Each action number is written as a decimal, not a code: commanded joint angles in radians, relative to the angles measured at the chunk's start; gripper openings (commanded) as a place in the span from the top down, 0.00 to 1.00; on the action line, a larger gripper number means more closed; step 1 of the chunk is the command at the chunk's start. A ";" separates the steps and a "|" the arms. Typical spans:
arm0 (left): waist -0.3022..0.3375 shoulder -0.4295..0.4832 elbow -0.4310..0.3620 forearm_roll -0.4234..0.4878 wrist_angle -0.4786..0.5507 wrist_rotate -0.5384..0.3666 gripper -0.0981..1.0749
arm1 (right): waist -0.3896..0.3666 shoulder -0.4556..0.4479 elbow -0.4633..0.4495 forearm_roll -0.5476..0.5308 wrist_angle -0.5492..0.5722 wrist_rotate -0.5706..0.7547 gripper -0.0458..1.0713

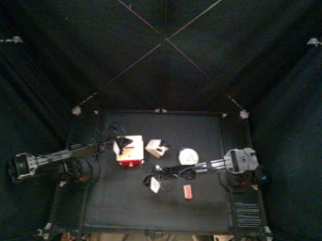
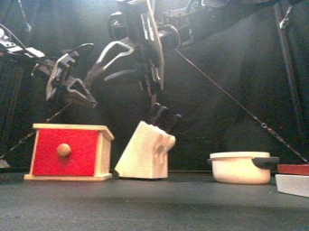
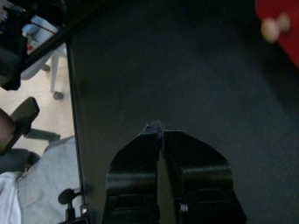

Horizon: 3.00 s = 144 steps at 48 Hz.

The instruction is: Grab salmon sushi

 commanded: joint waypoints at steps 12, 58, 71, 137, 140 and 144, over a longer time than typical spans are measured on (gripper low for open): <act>-0.046 -0.005 -0.008 0.087 -0.147 0.002 0.80 | 0.034 -0.118 0.106 -0.018 0.072 0.202 0.94; -0.101 -0.005 -0.002 0.121 -0.179 0.000 0.80 | 0.212 -0.295 0.339 -0.637 0.327 1.172 0.94; -0.101 -0.005 0.000 0.121 -0.179 -0.002 0.80 | 0.319 -0.328 0.347 -0.807 0.569 1.448 0.93; -0.100 -0.005 0.006 0.118 -0.173 0.000 0.80 | 0.376 -0.295 0.439 -0.857 0.591 1.706 0.29; -0.101 -0.005 0.006 0.118 -0.173 -0.002 0.80 | 0.368 -0.287 0.437 -0.857 0.581 1.703 0.29; -0.101 -0.005 0.006 0.118 -0.173 0.000 0.80 | 0.365 -0.282 0.437 -0.857 0.565 1.701 0.29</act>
